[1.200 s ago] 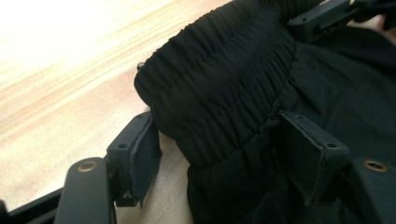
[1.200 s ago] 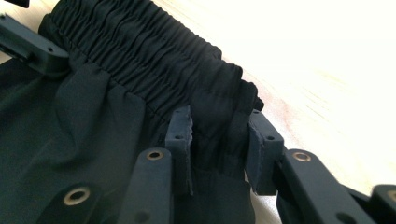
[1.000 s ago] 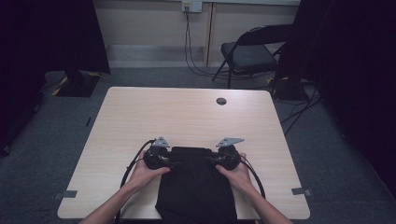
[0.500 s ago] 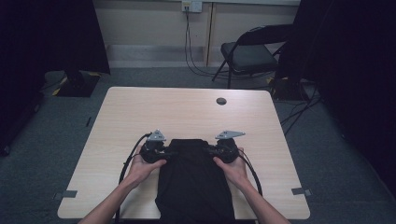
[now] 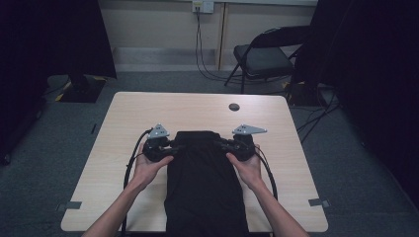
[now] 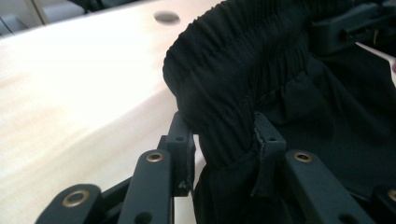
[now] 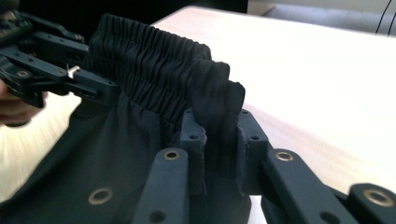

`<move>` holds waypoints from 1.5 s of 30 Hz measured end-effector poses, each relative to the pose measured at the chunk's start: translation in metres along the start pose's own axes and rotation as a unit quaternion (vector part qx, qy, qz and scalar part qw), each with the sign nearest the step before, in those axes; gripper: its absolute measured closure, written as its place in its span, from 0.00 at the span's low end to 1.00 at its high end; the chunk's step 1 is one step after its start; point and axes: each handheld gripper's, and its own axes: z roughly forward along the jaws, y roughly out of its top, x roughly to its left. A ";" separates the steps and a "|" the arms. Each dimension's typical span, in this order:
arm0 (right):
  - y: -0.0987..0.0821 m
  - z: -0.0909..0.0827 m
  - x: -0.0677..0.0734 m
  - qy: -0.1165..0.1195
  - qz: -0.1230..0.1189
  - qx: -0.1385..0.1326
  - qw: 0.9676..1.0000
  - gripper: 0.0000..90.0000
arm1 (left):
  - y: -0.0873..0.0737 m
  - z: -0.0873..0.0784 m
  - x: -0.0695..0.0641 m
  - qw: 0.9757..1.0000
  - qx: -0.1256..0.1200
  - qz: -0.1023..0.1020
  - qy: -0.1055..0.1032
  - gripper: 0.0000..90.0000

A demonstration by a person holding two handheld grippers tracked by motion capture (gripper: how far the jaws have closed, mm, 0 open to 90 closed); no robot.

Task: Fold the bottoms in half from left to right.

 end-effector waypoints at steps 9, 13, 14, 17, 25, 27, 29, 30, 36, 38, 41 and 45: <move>0.037 0.000 0.001 0.001 -0.011 -0.033 0.999 0.85 | 0.029 -0.012 0.010 0.999 -0.033 0.009 0.024 0.74; 0.047 -0.001 0.003 0.005 -0.014 -0.045 0.999 0.85 | 0.039 -0.019 0.009 0.999 -0.043 0.008 0.032 0.74; 0.048 -0.001 0.003 0.006 -0.014 -0.048 0.999 0.85 | 0.040 -0.021 0.009 0.998 -0.043 0.011 0.032 0.74; 0.051 -0.002 0.004 0.010 -0.011 -0.054 0.998 0.85 | 0.043 -0.023 0.009 0.998 -0.049 0.010 0.032 0.74; 0.068 -0.005 0.008 0.012 -0.020 -0.068 0.997 0.85 | 0.056 -0.030 0.014 0.997 -0.066 0.010 0.038 0.74; 0.072 -0.004 0.008 0.013 -0.021 -0.070 0.997 0.85 | 0.060 -0.032 0.017 0.997 -0.068 0.011 0.041 0.74; 0.077 -0.003 0.008 0.013 -0.021 -0.071 0.997 0.85 | 0.067 -0.035 0.020 0.996 -0.070 0.014 0.045 0.74; 0.080 -0.002 0.009 0.014 -0.021 -0.073 0.997 0.85 | 0.069 -0.035 0.021 0.996 -0.071 0.015 0.046 0.74; 0.104 -0.001 0.011 0.012 -0.028 -0.085 0.996 0.85 | 0.089 -0.042 0.031 0.994 -0.088 0.014 0.059 0.74; 0.112 0.001 0.011 0.009 -0.032 -0.087 0.996 0.85 | 0.094 -0.043 0.036 0.994 -0.093 0.010 0.062 0.74; 0.123 0.007 0.010 0.009 -0.030 -0.094 0.995 0.85 | 0.104 -0.042 0.045 0.993 -0.097 0.008 0.072 0.74; 0.142 0.012 0.011 0.007 -0.030 -0.102 0.994 0.85 | 0.122 -0.047 0.054 0.991 -0.104 0.007 0.085 0.75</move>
